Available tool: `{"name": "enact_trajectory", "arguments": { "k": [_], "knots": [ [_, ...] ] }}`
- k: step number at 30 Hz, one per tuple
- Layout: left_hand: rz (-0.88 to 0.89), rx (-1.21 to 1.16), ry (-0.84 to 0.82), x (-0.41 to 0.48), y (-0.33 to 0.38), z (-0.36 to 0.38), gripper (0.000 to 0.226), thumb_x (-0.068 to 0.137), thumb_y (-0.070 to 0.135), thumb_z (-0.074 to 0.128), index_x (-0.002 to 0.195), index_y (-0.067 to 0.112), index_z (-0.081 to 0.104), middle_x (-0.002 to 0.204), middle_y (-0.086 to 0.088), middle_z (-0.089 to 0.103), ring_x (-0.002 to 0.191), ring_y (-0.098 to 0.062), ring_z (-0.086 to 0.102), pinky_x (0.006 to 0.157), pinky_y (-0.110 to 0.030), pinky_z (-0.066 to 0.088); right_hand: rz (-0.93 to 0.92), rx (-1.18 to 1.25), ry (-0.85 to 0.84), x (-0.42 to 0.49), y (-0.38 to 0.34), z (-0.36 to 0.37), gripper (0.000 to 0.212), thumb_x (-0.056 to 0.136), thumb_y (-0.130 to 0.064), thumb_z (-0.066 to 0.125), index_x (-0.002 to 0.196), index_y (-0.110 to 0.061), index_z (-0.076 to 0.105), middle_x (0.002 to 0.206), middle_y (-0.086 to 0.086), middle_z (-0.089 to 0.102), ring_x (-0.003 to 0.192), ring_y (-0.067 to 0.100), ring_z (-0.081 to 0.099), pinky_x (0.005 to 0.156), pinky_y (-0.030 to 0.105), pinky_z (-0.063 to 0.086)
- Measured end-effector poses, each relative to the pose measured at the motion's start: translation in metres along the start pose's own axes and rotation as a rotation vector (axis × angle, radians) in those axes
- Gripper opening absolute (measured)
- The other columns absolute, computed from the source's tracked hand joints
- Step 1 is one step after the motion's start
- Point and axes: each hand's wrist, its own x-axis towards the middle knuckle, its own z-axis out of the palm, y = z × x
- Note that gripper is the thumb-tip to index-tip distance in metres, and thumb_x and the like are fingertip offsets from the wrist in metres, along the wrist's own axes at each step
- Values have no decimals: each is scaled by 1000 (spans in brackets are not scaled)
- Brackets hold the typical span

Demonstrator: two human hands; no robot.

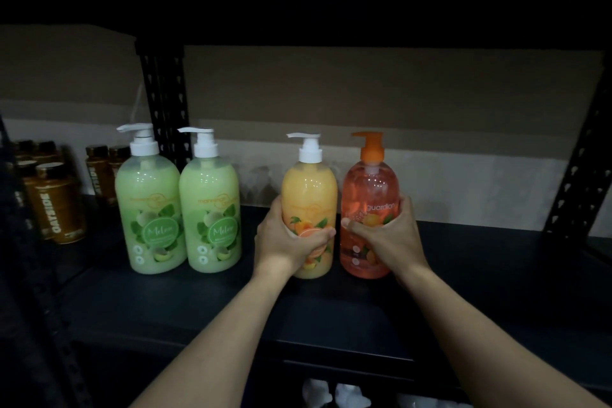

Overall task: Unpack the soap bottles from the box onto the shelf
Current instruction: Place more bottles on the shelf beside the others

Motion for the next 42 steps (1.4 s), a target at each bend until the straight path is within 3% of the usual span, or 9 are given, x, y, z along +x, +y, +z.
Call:
{"name": "enact_trajectory", "arguments": {
  "k": [6, 14, 18, 22, 25, 33, 37, 42],
  "knots": [
    [3, 8, 12, 2, -1, -1, 93, 37, 64, 81, 121, 34, 54, 105, 11, 67, 96, -10, 65, 86, -37, 57, -3, 0, 2, -3, 2, 7, 103, 50, -40, 95, 135, -31, 38, 120, -6, 60, 110, 14, 61, 98, 41, 51],
    [-11, 9, -17, 1, 1, -2, 99, 36, 65, 82, 124, 32, 52, 110, 9, 65, 100, -12, 64, 87, -39, 56, 31, -45, -84, -8, -1, 1, 84, 57, -34, 93, 123, -34, 41, 110, -11, 61, 102, 8, 62, 89, 30, 50],
    [-17, -1, -19, 2, 1, -3, 99, 39, 60, 85, 127, 29, 52, 110, 8, 65, 100, -12, 64, 88, -36, 55, 42, -55, -40, -10, 2, 6, 95, 46, -51, 91, 125, -37, 40, 117, -6, 59, 107, 14, 60, 91, 37, 53],
    [-16, 8, -22, 1, 2, -1, 99, 39, 61, 85, 127, 30, 51, 110, 9, 65, 101, -12, 63, 89, -37, 55, 54, -29, -123, -8, 0, -4, 86, 59, -33, 93, 128, -31, 42, 112, -9, 63, 101, 7, 62, 82, 26, 51],
    [-21, 21, -23, 2, 1, -2, 96, 43, 56, 88, 128, 30, 50, 113, 7, 64, 103, -14, 62, 90, -37, 54, 52, -34, -153, -7, -2, -6, 83, 60, -32, 92, 127, -32, 42, 110, -11, 63, 100, 5, 62, 86, 29, 50],
    [-43, 14, -38, 2, 3, -3, 101, 37, 65, 82, 127, 31, 50, 113, 7, 64, 103, -14, 63, 91, -41, 55, 56, -16, -122, -7, 0, -5, 85, 62, -29, 92, 130, -29, 41, 114, -8, 61, 100, 4, 60, 78, 22, 46],
    [-46, 16, -49, 1, 2, -2, 105, 36, 65, 82, 130, 31, 48, 115, 6, 63, 105, -15, 62, 92, -42, 55, 80, -26, -141, -5, 2, -11, 86, 61, -32, 92, 130, -31, 40, 117, -5, 61, 107, 13, 61, 91, 34, 50],
    [-60, 9, -62, 0, 3, -3, 102, 37, 64, 83, 128, 34, 47, 113, 8, 63, 103, -14, 62, 90, -41, 55, 95, -45, -151, -5, 4, -11, 87, 61, -33, 91, 130, -34, 37, 119, -3, 60, 109, 16, 60, 97, 40, 49]
  ]
}}
